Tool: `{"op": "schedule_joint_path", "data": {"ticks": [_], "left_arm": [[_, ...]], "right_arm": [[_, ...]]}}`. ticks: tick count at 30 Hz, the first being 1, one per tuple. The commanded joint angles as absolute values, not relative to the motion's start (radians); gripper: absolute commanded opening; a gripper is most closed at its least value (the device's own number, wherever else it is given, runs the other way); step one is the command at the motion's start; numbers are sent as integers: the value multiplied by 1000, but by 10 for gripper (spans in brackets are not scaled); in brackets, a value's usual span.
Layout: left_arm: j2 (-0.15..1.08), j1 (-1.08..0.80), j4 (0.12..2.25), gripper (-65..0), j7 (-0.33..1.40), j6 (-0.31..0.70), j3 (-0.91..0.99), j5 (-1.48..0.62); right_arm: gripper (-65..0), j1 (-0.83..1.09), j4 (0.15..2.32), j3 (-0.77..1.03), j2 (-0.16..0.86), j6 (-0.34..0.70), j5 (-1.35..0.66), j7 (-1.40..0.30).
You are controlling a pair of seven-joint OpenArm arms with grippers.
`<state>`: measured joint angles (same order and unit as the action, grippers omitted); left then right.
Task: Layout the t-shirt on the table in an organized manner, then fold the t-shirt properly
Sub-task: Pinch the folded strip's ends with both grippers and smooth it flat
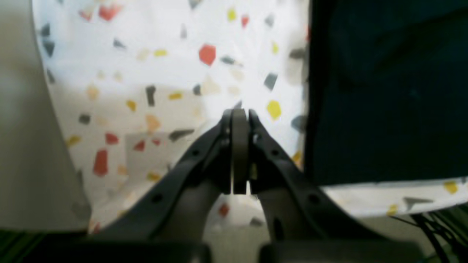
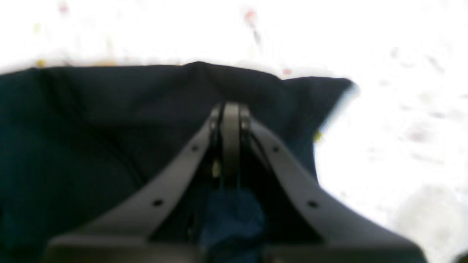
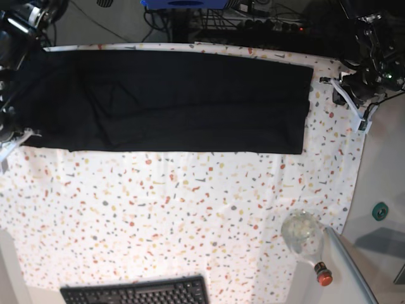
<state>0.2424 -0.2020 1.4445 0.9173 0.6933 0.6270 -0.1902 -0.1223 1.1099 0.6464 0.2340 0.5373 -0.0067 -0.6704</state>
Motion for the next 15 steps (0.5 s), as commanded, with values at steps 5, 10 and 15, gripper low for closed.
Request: {"op": "schedule_joint_path", "data": {"ticks": [5,10,15], "left_arm": [[278,-193,1455,-650,906,698,740,-197],[308,-220,1461,-650,906,698,766,-197],[292,-222,1463,-650,906,698,765,-199]], "right_arm": [[-650,-260,797,651,325,469,81,-447],[-650,-297,668,651,346,441,87,-354],[-650,-200,963,722,277,446,61,-354]]}}
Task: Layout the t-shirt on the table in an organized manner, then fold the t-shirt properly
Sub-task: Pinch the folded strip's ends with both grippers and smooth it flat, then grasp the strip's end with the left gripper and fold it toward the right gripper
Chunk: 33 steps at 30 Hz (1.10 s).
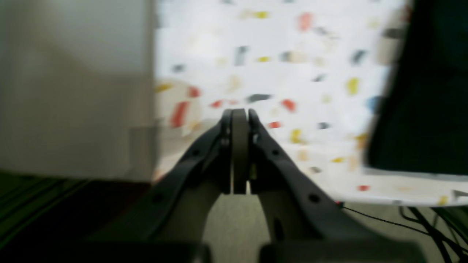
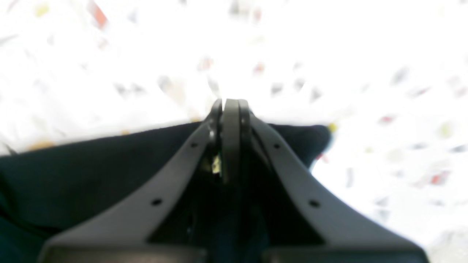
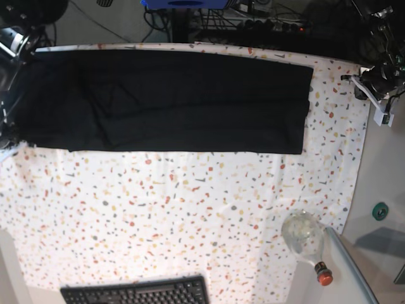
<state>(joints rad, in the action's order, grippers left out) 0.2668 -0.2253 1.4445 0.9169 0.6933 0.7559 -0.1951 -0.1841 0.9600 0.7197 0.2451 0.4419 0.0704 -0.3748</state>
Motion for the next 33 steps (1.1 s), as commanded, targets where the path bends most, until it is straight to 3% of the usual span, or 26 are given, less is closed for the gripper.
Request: {"op": "schedule_joint_path", "data": {"ticks": [1,4,7,9,11,13,17,26,28,31,32,33], "left_arm": [[282,-222,1461,-650,906,698,771,-199],[260,-222,1463,-650,906,698,769,-200],[226,-214,1460,-369,906,698,765,-252],[223,-213,1452,-229,906,698,753,-329],[231,-211,1431,-143,906,698,704,-409],[242,-208,1405,-117,875,698,639,-461],[242,-176,1307,-117,771,698,516,-466],[237,-97,1090,-133,739,698,400,-466],[237,-97,1089,-247,739,698,390,-466],[245,-93,1087,-591,739,698,394,-466],[252,-91,1087,-650,737,698,401,-466],[268,-85,1087,-650,737,698,421,-466]], "right_arm": [[-650,-150,1089,748,245,447,39,-354],[-650,-21,1353,734,174,447,10,-354],[-650,84,1506,668,150,447,5,-354],[-650,122,1546,641,137,447,5,-354],[-650,143,1558,624,120,447,5,-354],[-650,148,1549,619,116,447,5,-354],[-650,148,1521,618,114,447,5,-354],[-650,162,1523,618,114,447,7,-354],[-650,163,1521,619,114,447,7,-354],[-650,163,1521,619,114,447,7,-354],[-650,163,1521,619,114,447,7,-354],[-650,163,1521,619,114,447,7,-354]]}}
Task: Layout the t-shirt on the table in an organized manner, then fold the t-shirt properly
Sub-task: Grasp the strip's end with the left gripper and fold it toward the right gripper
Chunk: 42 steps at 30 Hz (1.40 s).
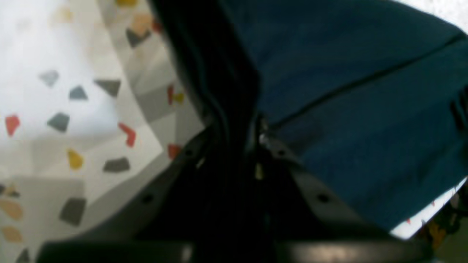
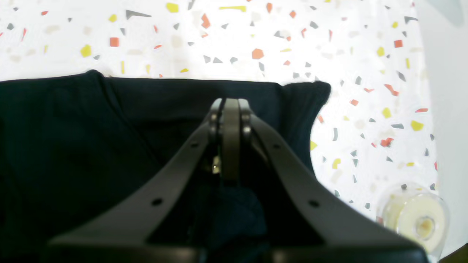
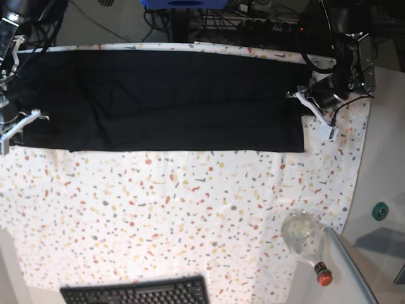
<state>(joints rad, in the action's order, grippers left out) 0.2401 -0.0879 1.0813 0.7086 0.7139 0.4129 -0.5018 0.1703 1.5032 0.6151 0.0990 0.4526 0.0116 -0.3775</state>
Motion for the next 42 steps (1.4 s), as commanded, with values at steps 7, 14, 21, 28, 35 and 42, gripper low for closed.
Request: {"op": "schedule_joint_path", "data": {"ticks": [7,14,21,28,35,42], "left_arm": [[355,-70,1171,-650,723,698,538,-466],[329,-160,1426,-650,814,698,458,-464],[203,-217,1689,-650,892,461,240,-466],[117,-137,1690,-650,931,364,18,-466],[85,-61,1596,-650,926,289,-122,-473],[71,-51,1555,-650,924,289,-157,-472]], "right_arm": [[-650,165,1521,618,90,447,10,-354],[-650,177,1521,618,88,447,7,-354],[-650,177,1521,618,93,447,7,-354],[-650,176,1521,618,93,447,8,-354],[-650,176,1521,618,96,447,10,-354],[-650,174,1521,618,96,447,10,-354]]}}
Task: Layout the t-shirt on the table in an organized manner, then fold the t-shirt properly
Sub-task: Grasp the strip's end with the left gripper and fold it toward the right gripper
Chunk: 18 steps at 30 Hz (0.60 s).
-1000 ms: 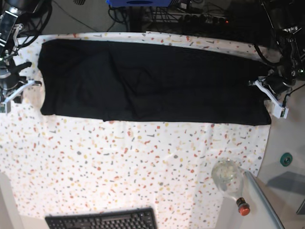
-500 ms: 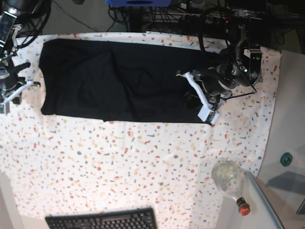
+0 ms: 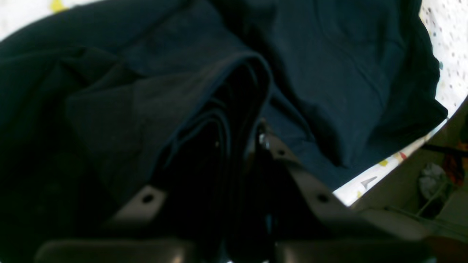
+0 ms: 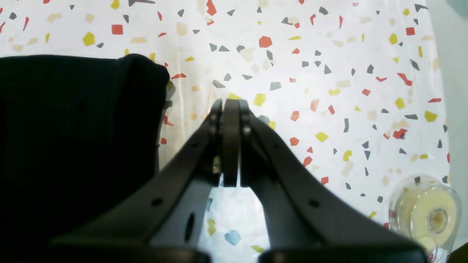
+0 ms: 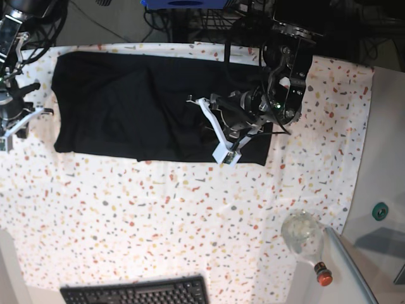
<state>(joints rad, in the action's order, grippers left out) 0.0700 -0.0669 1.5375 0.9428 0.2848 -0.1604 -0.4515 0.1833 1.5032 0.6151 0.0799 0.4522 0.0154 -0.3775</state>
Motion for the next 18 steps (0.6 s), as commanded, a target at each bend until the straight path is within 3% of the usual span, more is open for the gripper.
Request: {"op": "schedule_joint_path", "data": {"ticks": [1,18], "left_arm": [[71,-51,1555,-650,923,289,-157,-472],[50,-19,1555,-650,921,289,-148,-470]], "right_arm": [[-650,174,1521,618,96,447,10,-354],[-650,168,1521,618,96,447,10,-354]]}}
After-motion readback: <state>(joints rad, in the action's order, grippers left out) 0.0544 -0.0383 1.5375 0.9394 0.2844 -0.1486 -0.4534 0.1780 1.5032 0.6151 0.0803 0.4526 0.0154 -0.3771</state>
